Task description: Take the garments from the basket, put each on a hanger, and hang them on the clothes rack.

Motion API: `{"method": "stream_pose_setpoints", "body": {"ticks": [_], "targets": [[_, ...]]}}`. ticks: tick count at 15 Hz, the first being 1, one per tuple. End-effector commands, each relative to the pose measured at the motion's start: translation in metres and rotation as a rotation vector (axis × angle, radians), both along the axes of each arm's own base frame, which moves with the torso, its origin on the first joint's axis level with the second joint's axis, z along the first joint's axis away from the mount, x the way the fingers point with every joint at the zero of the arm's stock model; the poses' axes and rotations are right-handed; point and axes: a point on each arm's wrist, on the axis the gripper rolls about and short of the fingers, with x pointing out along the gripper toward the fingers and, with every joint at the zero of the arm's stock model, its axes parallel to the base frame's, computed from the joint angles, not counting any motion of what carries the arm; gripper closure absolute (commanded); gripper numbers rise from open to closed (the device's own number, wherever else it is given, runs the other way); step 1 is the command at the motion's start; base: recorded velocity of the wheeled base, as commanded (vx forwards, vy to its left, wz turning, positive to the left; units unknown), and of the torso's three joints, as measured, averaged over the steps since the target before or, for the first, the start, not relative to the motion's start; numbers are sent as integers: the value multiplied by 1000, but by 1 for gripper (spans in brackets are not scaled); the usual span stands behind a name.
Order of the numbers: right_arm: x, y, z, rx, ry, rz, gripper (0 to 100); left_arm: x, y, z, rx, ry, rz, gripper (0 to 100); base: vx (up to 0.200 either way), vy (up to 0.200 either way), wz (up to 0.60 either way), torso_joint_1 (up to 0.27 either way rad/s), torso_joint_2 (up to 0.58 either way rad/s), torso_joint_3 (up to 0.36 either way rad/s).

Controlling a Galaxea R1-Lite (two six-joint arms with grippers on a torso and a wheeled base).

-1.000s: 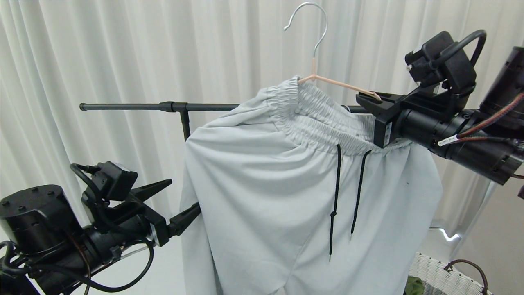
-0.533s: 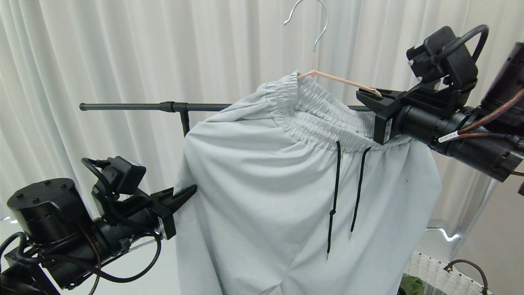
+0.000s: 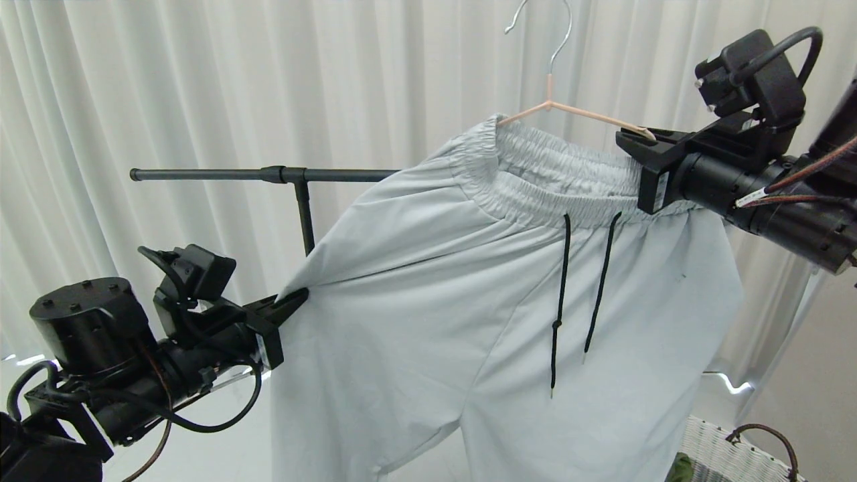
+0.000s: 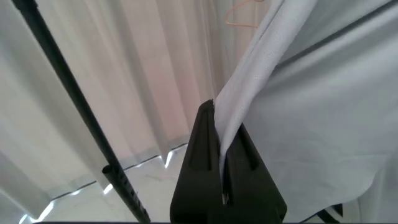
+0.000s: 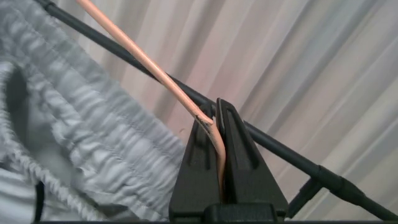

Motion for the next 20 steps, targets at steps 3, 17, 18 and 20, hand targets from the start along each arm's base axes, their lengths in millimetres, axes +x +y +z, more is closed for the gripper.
{"method": "stream_pose_setpoints", "body": {"ticks": [3, 17, 18, 20], "targets": [[2, -9, 10, 20, -30, -30, 100, 6, 4, -3, 5, 9, 40, 100, 0, 0, 0, 0, 0, 0], [12, -7, -16, -38, 87, -70, 100, 6, 1, 0, 2, -58, 46, 0, 0, 0, 0, 0, 0, 0], [11, -8, -24, -66, 140, -108, 100, 4, 1, 2, 0, -87, 49, 0, 0, 0, 0, 0, 0, 0], [11, -10, -43, -118, 237, -178, 100, 5, 2, 4, 5, -102, 81, 0, 0, 0, 0, 0, 0, 0]]}}
